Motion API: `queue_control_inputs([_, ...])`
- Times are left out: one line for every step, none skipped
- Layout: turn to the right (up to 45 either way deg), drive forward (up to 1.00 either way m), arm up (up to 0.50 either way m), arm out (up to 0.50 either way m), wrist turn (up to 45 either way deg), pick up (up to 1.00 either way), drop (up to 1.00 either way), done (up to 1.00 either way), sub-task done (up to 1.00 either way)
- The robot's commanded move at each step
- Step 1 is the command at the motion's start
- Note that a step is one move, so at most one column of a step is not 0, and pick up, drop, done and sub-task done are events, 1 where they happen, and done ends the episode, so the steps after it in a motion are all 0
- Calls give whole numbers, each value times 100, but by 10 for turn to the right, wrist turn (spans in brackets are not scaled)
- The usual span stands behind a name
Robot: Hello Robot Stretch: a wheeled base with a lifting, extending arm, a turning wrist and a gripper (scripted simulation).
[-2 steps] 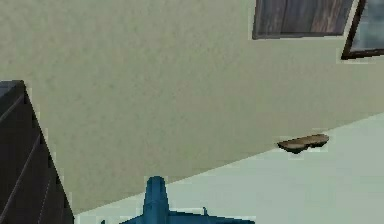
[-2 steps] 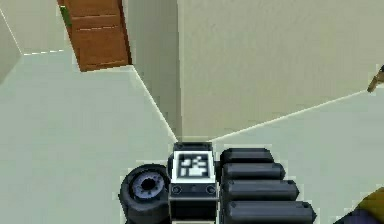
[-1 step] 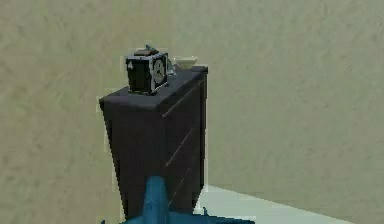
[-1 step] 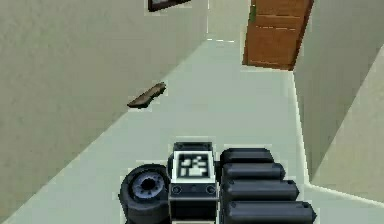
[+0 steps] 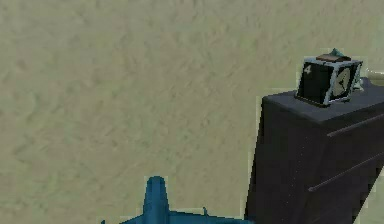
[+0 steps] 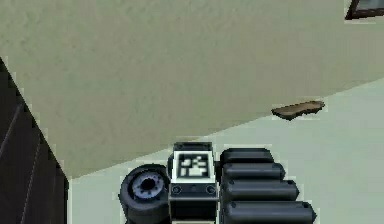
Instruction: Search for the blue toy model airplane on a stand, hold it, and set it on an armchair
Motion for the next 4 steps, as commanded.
queue_control_inputs([-30,0,0,0,0,0,0,0,0])
queue_control_inputs([450,0,0,0,0,0,0,0,0])
queue_control_inputs([450,0,0,0,0,0,0,0,0])
queue_control_inputs([450,0,0,0,0,0,0,0,0])
